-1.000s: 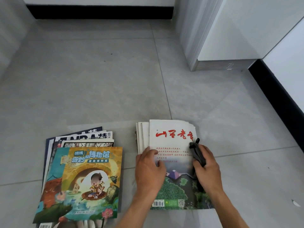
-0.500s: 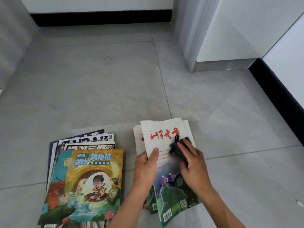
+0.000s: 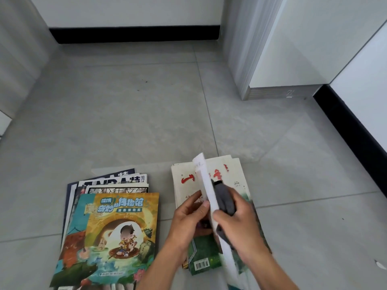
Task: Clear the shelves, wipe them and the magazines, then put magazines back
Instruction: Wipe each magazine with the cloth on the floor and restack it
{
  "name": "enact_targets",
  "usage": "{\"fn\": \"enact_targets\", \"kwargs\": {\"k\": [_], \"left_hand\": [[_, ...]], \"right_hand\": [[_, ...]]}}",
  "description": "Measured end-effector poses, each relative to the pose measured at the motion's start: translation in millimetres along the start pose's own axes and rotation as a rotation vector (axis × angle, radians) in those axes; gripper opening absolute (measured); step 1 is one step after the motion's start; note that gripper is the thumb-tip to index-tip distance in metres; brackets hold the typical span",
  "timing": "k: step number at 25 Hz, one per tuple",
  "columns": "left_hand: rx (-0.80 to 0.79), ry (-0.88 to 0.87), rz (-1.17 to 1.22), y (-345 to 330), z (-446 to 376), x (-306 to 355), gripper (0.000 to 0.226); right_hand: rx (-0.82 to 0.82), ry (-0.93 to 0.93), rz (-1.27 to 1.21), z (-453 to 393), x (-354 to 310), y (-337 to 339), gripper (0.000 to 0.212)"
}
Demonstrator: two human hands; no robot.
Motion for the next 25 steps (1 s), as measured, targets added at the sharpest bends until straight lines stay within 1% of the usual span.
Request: {"fn": "enact_targets", "kwargs": {"k": [2,3,4,5,6,7,8,9,10,11,12,13,14,15,16,17,18,19,20,21,22,23,24,25], "left_hand": [[-0.054,0.078,0.059,-0.4,-1.9,-8.4,0.055],[-0.07,0.145,0.13,2.3,-3.2,-13.8,0.061],[-0.077,0.191,0.193,6.5,-5.0,-18.2,0.061],[-0.06,0.201,0.217,15.8,-8.1,-20.6,0.057],[-0.013,0.182,0.209,27.1,-11.6,-21.2,0.05],[0.062,0.148,0.174,39.3,-14.0,-20.1,0.04],[0.147,0.112,0.119,49.7,-16.2,-19.2,0.031],[0.229,0.074,0.032,57.5,-17.7,-17.9,0.024],[0.284,0.032,-0.058,60.2,-17.7,-14.6,0.02],[0.317,-0.003,-0.15,59.3,-17.5,-11.6,0.018],[0.328,-0.041,-0.225,56.5,-17.2,-8.7,0.018],[0.333,-0.081,-0.3,53.7,-16.4,-5.8,0.016],[0.348,-0.137,-0.397,52.5,-15.8,-2.0,0.014],[0.366,-0.204,-0.511,52.2,-14.9,3.7,0.01],[0.38,-0.26,-0.617,51.5,-14.3,8.6,0.008],[0.4,-0.286,-0.685,53.0,-14.9,11.3,0.009],[0.42,-0.283,-0.712,56.4,-16.4,12.2,0.011],[0.444,-0.266,-0.724,61.5,-19.3,11.1,0.015],[0.462,-0.246,-0.735,66.3,-23.0,9.6,0.017],[0.473,-0.23,-0.745,69.5,-25.7,8.3,0.018],[0.471,-0.218,-0.746,71.1,-27.7,6.6,0.019],[0.46,-0.205,-0.731,72.2,-27.8,5.5,0.02],[0.444,-0.195,-0.717,73.1,-28.4,4.5,0.021],[0.427,-0.186,-0.724,73.3,-29.5,4.8,0.02]], "right_hand": [[-0.029,-0.235,-0.421,-0.6,-0.8,10.8,0.046],[-0.086,-0.302,-0.572,0.4,0.0,13.7,0.049],[-0.124,-0.363,-0.641,1.5,3.1,18.6,0.059],[-0.118,-0.416,-0.638,0.5,10.0,26.4,0.07],[-0.094,-0.458,-0.605,-1.1,16.3,35.0,0.072],[-0.028,-0.474,-0.544,-6.5,27.4,47.3,0.062],[0.07,-0.445,-0.445,-13.3,35.1,62.3,0.049],[0.2,-0.354,-0.29,-21.9,40.3,80.2,0.042],[0.333,-0.223,-0.12,-29.7,40.3,97.3,0.044],[0.423,-0.047,0.024,-34.3,31.1,105.4,0.049],[0.443,0.13,0.171,-35.5,19.2,99.9,0.055],[0.396,0.302,0.397,-36.5,12.9,83.9,0.06],[0.265,0.46,0.641,-39.6,20.2,58.1,0.063],[0.128,0.558,0.854,-42.8,36.5,35.2,0.062],[0.077,0.557,0.993,-48.6,53.7,22.6,0.06],[0.097,0.469,1.053,-51.7,63.2,15.4,0.06],[0.119,0.367,1.033,-51.2,68.6,5.7,0.063],[0.098,0.349,1.02,-42.9,66.1,-10.9,0.063],[0.035,0.454,1.022,-29.8,62.3,-35.5,0.06],[-0.06,0.609,1.027,-14.3,59.0,-57.0,0.055],[-0.129,0.781,1.048,-8.3,61.4,-67.4,0.052],[-0.182,0.856,1.061,-15.7,59.1,-63.8,0.052],[-0.162,0.847,1.077,-33.4,59.1,-52.6,0.053],[-0.06,0.759,1.083,-55.2,56.3,-36.8,0.054]]}}
Point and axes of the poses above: each hand's wrist, its own z-axis away from the middle knuckle, its own y-axis out of the back of the hand, x = y × z, the point moved 9 cm from there along -z, towards the middle knuckle, and after that the axes turned 10 degrees about x, right-handed, at the moved point
